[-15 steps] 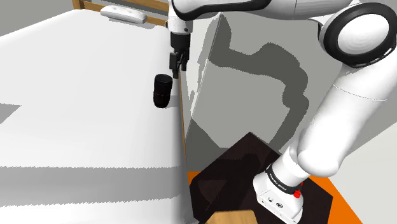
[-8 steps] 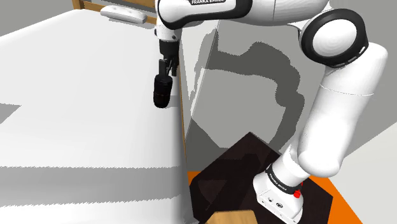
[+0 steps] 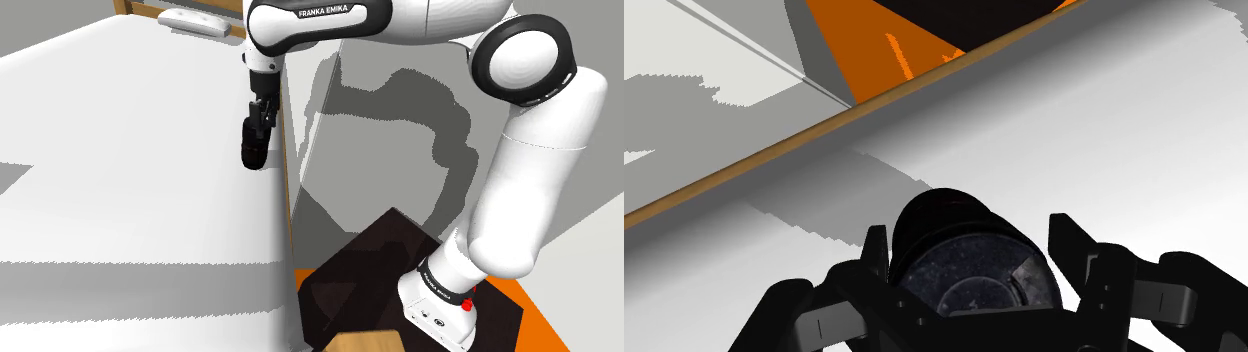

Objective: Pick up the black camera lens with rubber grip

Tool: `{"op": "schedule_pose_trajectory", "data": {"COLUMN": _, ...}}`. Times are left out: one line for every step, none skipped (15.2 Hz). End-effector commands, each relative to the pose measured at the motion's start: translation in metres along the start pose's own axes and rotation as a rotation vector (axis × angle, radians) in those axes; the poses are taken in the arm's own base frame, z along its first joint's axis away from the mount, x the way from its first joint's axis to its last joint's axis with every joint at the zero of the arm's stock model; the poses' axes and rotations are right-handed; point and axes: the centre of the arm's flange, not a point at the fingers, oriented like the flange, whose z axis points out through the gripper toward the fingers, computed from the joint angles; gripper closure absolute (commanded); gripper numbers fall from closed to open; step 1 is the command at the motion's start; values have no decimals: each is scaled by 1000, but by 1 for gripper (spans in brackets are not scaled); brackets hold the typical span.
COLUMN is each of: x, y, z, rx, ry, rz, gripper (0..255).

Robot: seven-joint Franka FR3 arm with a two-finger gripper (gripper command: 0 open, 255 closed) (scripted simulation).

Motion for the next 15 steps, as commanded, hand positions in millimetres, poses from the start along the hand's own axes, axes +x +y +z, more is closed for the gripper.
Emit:
{"op": "schedule_pose_trajectory", "data": {"x": 0, "y": 0, "z": 1, "rx": 0, "ry": -2, "rz": 0, "gripper": 255}}
{"op": "schedule_pose_trajectory", "data": {"x": 0, "y": 0, "z": 1, "rx": 0, "ry": -2, "rz": 0, "gripper": 255}}
{"op": "schedule_pose_trajectory", "data": {"x": 0, "y": 0, "z": 1, "rx": 0, "ry": -2, "rz": 0, "gripper": 255}}
{"op": "schedule_pose_trajectory", "data": {"x": 0, "y": 0, "z": 1, "rx": 0, "ry": -2, "rz": 0, "gripper": 255}}
{"op": "schedule_pose_trajectory", "data": {"x": 0, "y": 0, "z": 1, "rx": 0, "ry": -2, "rz": 0, "gripper": 255}}
{"op": "schedule_pose_trajectory", "data": {"x": 0, "y": 0, "z": 1, "rx": 0, "ry": -2, "rz": 0, "gripper": 255}}
{"op": "schedule_pose_trajectory", "data": {"x": 0, "y": 0, "z": 1, "rx": 0, "ry": -2, "rz": 0, "gripper": 255}}
{"op": "schedule_pose_trajectory", "data": {"x": -1, "y": 0, "z": -4, "rx": 0, "ry": -2, "rz": 0, "gripper": 255}}
{"op": "schedule_pose_trajectory", "data": {"x": -2, "y": 0, "z": -9, "rx": 0, "ry": -2, "rz": 0, "gripper": 255}}
{"op": "schedule_pose_trajectory", "data": {"x": -2, "y": -1, "z": -14, "rx": 0, "ry": -2, "rz": 0, "gripper": 255}}
{"op": "schedule_pose_trajectory", "data": {"x": -3, "y": -1, "z": -20, "rx": 0, "ry": -2, "rz": 0, "gripper": 255}}
{"op": "schedule_pose_trajectory", "data": {"x": -4, "y": -1, "z": -25, "rx": 0, "ry": -2, "rz": 0, "gripper": 255}}
{"op": "schedule_pose_trajectory", "data": {"x": -5, "y": -2, "z": -30, "rx": 0, "ry": -2, "rz": 0, "gripper": 255}}
{"op": "schedule_pose_trajectory", "data": {"x": -6, "y": -2, "z": -35, "rx": 0, "ry": -2, "rz": 0, "gripper": 255}}
{"op": "schedule_pose_trajectory", "data": {"x": -7, "y": -2, "z": -40, "rx": 0, "ry": -2, "rz": 0, "gripper": 255}}
